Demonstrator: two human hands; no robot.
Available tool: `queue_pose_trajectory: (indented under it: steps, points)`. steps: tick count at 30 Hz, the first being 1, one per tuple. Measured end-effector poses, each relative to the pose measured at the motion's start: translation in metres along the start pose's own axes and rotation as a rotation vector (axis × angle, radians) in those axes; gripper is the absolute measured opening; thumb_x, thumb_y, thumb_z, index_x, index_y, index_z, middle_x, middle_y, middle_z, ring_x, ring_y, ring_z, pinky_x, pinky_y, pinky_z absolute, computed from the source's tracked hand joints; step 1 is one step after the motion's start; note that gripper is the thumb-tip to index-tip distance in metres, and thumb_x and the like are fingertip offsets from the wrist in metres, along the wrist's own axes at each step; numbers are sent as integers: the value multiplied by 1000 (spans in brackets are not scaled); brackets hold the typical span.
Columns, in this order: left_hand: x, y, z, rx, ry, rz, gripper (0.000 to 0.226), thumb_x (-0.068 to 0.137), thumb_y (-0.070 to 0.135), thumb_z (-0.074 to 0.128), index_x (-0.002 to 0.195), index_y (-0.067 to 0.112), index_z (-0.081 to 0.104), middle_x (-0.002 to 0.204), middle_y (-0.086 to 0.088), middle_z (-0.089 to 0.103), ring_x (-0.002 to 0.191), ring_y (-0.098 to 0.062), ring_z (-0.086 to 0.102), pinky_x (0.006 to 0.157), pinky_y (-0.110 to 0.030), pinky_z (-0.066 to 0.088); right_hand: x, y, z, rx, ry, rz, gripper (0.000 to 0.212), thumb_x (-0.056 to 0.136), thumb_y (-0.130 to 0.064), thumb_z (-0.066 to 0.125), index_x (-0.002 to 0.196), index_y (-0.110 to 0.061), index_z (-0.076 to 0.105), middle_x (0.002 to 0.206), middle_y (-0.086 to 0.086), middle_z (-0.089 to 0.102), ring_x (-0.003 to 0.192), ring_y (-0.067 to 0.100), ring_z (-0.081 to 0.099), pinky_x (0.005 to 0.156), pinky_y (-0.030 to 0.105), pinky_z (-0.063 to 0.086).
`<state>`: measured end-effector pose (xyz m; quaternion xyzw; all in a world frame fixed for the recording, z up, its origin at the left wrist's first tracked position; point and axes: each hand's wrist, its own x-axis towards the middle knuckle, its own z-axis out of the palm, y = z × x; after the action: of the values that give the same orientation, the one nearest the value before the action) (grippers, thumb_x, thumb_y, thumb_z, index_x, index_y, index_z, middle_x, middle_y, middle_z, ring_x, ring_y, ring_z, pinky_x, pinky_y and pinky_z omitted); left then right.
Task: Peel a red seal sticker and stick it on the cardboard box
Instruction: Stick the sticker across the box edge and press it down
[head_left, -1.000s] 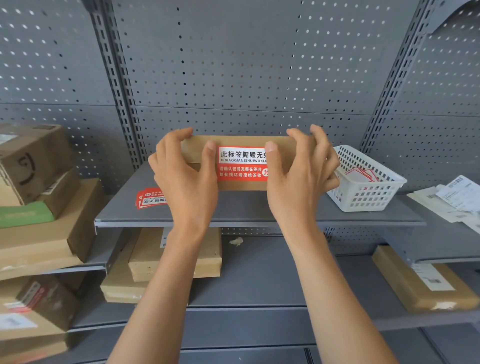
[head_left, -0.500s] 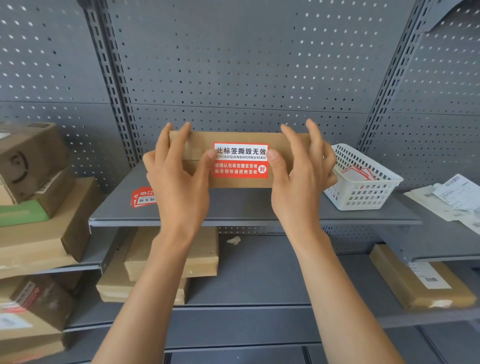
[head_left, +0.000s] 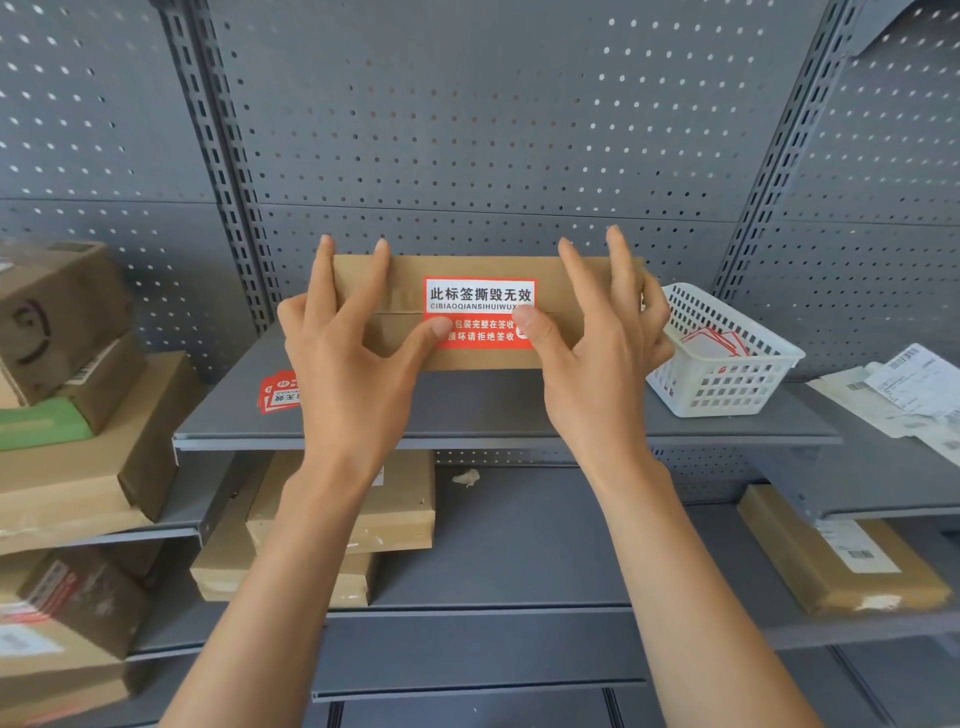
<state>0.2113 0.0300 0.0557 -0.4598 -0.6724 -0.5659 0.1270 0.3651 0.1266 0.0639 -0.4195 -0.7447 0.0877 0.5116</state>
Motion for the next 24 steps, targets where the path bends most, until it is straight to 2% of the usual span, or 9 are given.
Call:
queue_pose_trajectory:
  steps: [4,7,10,13,17,20,24]
  points:
    - [0,-3,-3,-26,-15,0,59,95,40,72,150,37,50,172,-5,21,129,-9,25,119,-43,31,-1,2,-2,2,-18,-32,50,101,-44,56,149,-35,49,171,-4,21,151,35,19,106,56,20]
    - [0,-4,-3,-20,-10,4,55,98,40,68,150,37,51,172,-4,21,130,-9,24,120,-43,30,-2,0,-4,-5,-33,-30,55,98,-53,53,151,-36,46,171,-5,18,153,33,16,109,57,17]
    - [-1,-2,-2,34,-8,19,75,85,59,74,152,36,48,172,-7,21,133,-19,31,118,-41,30,-4,-7,-5,-54,-63,-25,83,82,-74,62,154,-38,40,172,-5,14,155,33,12,111,56,18]
    - [1,-3,-2,64,-19,24,87,77,65,77,153,35,47,172,-10,20,133,-24,33,117,-42,31,-3,-6,-5,-68,-89,-44,90,78,-76,65,155,-38,37,173,-4,11,155,34,11,111,56,18]
    - [0,-5,-5,62,-19,44,80,82,53,81,152,35,49,172,-11,21,126,-20,33,114,-32,27,-1,3,-7,11,-133,-52,80,84,-59,69,154,-37,39,173,-3,12,154,35,11,118,62,16]
    - [1,-7,-9,40,-42,43,73,86,45,80,151,35,50,172,-8,20,124,-15,30,112,-24,24,0,8,-10,58,-141,-72,72,87,-45,70,153,-36,42,172,-4,16,153,35,15,117,65,19]
    - [5,-14,-17,30,-91,43,63,92,31,76,150,31,52,173,-7,17,132,-15,28,103,1,12,2,10,-12,90,-154,-83,62,95,-19,67,152,-33,46,171,-3,20,154,34,14,119,62,17]
